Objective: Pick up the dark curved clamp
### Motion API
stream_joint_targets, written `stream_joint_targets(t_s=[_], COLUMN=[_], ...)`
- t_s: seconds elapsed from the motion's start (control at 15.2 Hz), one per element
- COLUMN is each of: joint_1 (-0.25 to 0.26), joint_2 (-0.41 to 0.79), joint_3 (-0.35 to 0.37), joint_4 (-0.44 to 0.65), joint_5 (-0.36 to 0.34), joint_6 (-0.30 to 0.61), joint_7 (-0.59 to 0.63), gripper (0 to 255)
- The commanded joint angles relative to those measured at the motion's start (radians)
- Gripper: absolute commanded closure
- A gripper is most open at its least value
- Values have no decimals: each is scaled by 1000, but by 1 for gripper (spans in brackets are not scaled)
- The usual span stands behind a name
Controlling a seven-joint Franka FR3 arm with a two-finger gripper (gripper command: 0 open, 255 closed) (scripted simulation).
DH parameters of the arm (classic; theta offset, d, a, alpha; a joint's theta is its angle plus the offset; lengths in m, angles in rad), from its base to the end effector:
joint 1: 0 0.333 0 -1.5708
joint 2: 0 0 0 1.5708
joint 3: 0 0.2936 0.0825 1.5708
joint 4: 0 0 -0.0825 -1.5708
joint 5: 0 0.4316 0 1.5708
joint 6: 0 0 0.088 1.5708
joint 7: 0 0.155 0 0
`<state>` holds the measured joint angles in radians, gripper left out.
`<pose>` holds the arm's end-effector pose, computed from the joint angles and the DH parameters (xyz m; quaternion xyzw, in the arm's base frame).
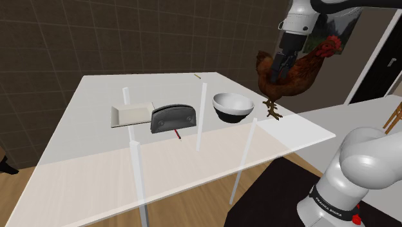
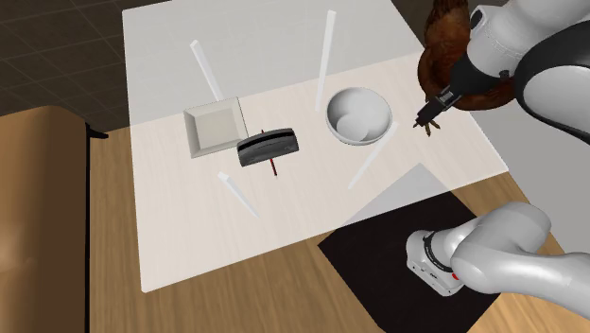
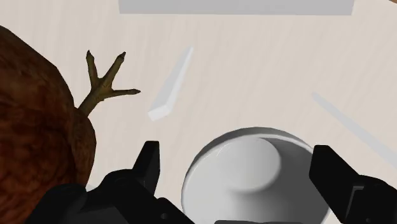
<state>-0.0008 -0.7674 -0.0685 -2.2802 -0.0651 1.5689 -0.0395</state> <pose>0.3769 -0.0398 0.5583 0.9996 -0.0069 0.0270 0.0100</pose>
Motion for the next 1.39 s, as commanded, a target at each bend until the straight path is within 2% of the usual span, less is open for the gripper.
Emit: stream_joint_targets(t_s=[0.0, 0.59, 1.32], joint_1=[0, 117, 227], joint_2=[0, 319, 670], joint_3=[0, 29, 108], joint_4=[0, 164, 415], joint_5=[0, 6, -4], joint_6=[0, 116, 170], joint_7=[0, -175, -368], gripper=[0, 0, 0])
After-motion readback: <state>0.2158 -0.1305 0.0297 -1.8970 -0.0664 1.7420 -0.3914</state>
